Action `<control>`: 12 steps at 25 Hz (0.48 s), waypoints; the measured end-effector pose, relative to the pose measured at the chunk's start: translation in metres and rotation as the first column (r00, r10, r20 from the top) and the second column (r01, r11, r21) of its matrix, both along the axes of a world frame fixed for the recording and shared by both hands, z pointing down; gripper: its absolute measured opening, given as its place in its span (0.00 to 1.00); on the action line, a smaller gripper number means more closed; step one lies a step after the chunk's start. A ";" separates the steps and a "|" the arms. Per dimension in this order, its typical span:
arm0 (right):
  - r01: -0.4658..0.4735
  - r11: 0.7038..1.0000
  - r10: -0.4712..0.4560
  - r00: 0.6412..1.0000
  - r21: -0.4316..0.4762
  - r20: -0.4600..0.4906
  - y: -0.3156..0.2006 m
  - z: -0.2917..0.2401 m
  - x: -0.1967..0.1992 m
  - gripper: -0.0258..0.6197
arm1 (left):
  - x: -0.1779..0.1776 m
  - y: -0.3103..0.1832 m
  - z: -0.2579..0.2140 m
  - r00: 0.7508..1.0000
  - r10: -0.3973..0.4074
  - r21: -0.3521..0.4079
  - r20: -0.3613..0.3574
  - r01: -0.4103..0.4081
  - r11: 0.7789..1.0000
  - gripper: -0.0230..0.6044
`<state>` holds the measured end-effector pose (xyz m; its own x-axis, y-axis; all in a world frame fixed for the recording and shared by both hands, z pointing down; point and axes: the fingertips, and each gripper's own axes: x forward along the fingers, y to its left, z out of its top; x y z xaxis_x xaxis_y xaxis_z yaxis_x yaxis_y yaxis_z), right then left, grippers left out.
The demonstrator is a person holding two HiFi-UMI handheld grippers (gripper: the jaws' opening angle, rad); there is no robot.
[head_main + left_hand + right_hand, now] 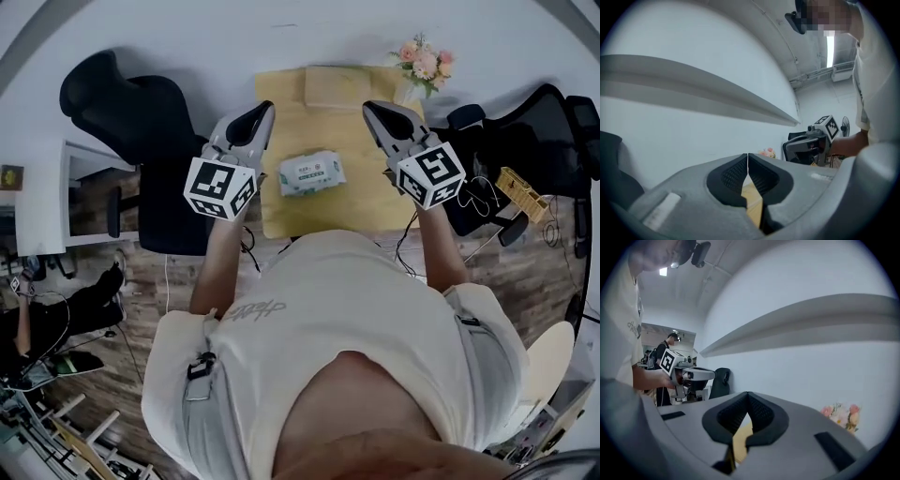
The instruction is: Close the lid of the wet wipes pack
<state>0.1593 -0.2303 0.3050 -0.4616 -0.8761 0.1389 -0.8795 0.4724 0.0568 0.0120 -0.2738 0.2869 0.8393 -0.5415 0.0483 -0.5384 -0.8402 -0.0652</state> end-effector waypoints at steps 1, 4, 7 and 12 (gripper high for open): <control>0.000 1.000 0.000 1.000 0.013 -0.004 0.002 -0.007 0.004 0.04 | 0.003 0.000 -0.005 1.000 -0.002 0.009 -0.001 0.002 1.000 0.06; -0.005 0.998 0.005 1.000 0.058 0.005 0.005 -0.028 0.011 0.04 | 0.006 -0.006 -0.022 1.000 -0.012 0.043 -0.016 0.013 0.999 0.06; -0.004 0.996 0.002 1.000 0.092 0.020 0.006 -0.045 0.014 0.04 | 0.004 -0.013 -0.039 0.999 -0.025 0.080 -0.028 0.027 0.996 0.06; -0.025 0.991 0.023 1.000 0.134 0.013 0.002 -0.063 0.019 0.04 | 0.003 -0.021 -0.064 0.998 -0.035 0.124 -0.046 0.041 0.991 0.06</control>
